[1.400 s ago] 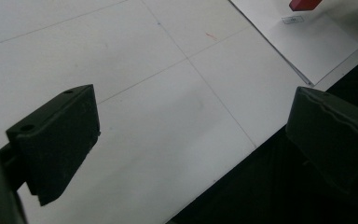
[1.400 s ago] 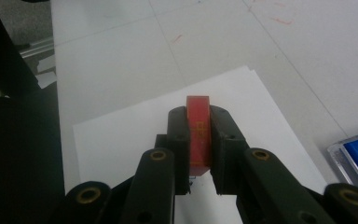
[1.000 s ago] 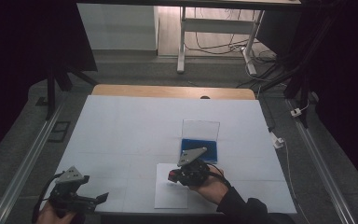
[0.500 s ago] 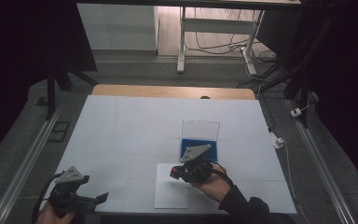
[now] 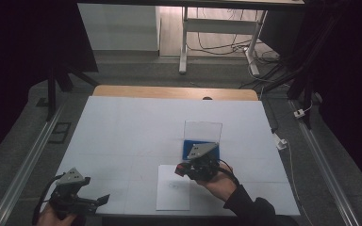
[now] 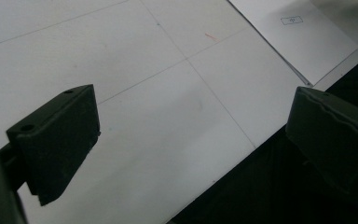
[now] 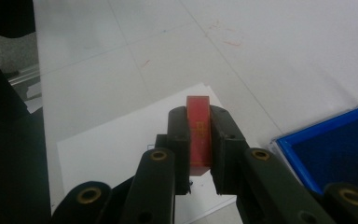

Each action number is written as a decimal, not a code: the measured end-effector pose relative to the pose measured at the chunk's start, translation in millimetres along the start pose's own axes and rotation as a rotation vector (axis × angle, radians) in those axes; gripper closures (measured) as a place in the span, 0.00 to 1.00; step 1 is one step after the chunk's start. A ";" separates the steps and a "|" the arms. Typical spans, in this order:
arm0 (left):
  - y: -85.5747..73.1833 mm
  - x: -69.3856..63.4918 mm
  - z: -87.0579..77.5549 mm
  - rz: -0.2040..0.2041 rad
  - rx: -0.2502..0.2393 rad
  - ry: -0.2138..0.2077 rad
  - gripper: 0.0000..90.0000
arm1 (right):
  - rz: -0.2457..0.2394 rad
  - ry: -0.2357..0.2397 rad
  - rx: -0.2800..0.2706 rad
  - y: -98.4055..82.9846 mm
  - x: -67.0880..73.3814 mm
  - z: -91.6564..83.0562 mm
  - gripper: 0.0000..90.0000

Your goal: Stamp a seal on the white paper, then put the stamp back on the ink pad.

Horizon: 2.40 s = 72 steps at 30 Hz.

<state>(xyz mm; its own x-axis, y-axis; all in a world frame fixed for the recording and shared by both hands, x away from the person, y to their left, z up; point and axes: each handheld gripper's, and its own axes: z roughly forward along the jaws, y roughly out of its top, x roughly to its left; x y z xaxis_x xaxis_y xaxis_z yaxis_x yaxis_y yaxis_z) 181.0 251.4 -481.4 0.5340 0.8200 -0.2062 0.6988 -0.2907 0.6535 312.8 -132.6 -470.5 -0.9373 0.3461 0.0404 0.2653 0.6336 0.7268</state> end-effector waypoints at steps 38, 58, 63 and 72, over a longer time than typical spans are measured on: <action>0.1 -0.1 0.1 0.001 0.001 -0.002 0.04 | 0.072 -0.121 -0.044 -1.1 -37.1 -18.7 0.89; 0.2 0.0 0.3 0.000 0.002 -0.003 0.04 | 0.102 -0.213 -0.051 -3.3 -65.0 -21.5 0.89; 0.2 0.2 0.4 -0.001 0.003 -0.004 0.04 | 0.111 -0.231 -0.040 -5.5 -71.6 -19.1 0.89; 0.2 0.2 0.4 0.000 0.003 -0.003 0.04 | 0.100 -0.267 0.003 -10.4 -78.6 -11.4 0.89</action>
<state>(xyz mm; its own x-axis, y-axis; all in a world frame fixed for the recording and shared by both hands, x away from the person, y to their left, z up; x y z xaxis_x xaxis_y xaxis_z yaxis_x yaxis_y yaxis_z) 181.5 251.4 -481.5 0.5352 0.8186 -0.2084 0.7005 -0.2922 0.6511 381.1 -174.3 -473.4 -0.8141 0.5765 -0.0704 0.3545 0.5892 0.7261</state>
